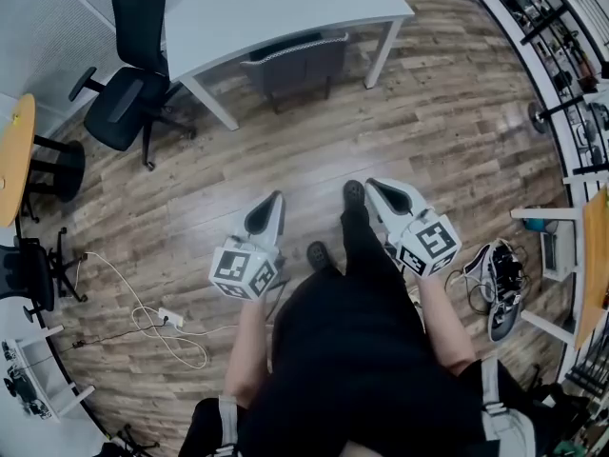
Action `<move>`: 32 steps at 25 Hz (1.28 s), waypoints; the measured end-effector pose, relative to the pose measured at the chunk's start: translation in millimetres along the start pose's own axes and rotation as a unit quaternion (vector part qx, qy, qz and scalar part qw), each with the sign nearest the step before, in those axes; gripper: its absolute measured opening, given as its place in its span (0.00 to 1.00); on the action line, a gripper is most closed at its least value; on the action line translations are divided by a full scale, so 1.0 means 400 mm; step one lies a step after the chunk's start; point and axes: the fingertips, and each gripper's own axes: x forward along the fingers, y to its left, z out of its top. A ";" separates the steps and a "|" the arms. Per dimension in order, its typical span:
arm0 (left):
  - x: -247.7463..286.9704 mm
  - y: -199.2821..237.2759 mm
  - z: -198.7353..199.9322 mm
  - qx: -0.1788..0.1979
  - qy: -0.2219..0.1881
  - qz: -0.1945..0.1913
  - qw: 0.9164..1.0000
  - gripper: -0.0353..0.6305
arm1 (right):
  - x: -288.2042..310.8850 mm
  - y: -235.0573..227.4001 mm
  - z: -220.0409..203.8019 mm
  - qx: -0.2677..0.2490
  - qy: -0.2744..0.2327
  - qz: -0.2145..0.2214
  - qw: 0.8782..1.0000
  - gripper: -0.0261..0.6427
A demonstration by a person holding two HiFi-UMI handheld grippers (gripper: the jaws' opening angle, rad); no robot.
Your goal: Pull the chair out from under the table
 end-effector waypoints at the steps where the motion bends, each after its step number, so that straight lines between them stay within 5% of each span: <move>1: 0.013 0.004 0.000 0.000 0.002 0.002 1.000 0.07 | 0.009 -0.012 -0.001 -0.001 0.002 0.001 1.000 0.04; 20: 0.404 0.080 0.139 0.036 0.029 0.038 0.998 0.07 | 0.285 -0.375 0.143 -0.027 0.006 0.079 0.997 0.04; 32: 0.616 0.099 0.164 0.036 0.054 0.084 0.994 0.07 | 0.408 -0.539 0.132 -0.044 0.035 0.135 0.989 0.04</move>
